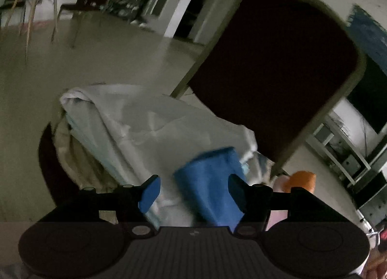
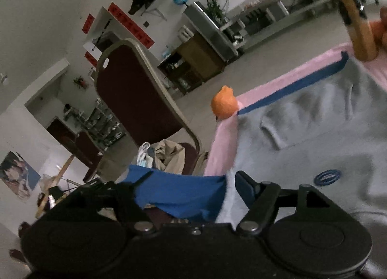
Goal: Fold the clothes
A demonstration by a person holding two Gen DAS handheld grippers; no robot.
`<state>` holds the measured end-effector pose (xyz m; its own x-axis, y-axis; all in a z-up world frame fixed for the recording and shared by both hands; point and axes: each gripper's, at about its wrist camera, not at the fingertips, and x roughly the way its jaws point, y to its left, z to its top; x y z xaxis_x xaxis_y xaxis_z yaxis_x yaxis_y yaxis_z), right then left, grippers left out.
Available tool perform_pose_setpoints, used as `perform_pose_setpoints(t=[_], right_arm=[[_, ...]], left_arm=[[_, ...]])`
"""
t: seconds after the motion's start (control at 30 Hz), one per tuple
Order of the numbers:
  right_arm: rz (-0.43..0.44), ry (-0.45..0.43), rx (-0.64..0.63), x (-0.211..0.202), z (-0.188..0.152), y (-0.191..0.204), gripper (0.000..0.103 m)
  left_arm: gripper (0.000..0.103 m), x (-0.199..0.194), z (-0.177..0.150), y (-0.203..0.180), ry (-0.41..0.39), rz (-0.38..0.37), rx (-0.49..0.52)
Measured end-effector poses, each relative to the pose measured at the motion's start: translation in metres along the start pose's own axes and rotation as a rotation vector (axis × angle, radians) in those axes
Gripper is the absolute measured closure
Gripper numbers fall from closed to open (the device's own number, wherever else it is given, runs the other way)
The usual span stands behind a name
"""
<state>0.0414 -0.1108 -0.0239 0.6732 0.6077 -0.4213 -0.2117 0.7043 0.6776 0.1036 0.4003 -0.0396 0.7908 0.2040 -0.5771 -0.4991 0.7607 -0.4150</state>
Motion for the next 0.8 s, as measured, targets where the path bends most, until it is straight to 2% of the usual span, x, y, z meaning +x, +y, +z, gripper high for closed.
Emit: perform_pose_setpoints(t=[0.13,0.2,0.27,0.33,0.37,0.63,0.8], right_arm=[[-0.02,0.004,-0.019,0.008,0.002,0.004,0.029],[-0.034,0.003,-0.028,0.01,0.002,0.003,0.029],[-0.041,0.003,-0.024,0.013,0.002,0.0,0.029],[-0.042,0.008,-0.015,0.014,0.002,-0.004,0.029],[-0.043,0.01,-0.013,0.013,0.002,-0.007,0.029],[-0.039,-0.056,0.038,-0.01,0.016,-0.038,0.028],[-0.077,-0.072,0.098,-0.023,0.031,-0.094,0.028]], left_arm=[[0.047,0.024,0.002,-0.007,0.033,-0.019,0.047],[0.049,0.034,-0.001,-0.012,0.054,0.017,0.093],[0.057,0.042,-0.003,-0.016,0.06,0.059,0.126],[0.093,0.04,-0.005,-0.021,0.047,0.074,0.169],[0.097,0.04,-0.004,-0.023,0.046,0.072,0.186],[0.1,-0.022,-0.017,-0.079,-0.1,0.093,0.42],[0.1,-0.074,-0.044,-0.145,-0.197,0.019,0.58]])
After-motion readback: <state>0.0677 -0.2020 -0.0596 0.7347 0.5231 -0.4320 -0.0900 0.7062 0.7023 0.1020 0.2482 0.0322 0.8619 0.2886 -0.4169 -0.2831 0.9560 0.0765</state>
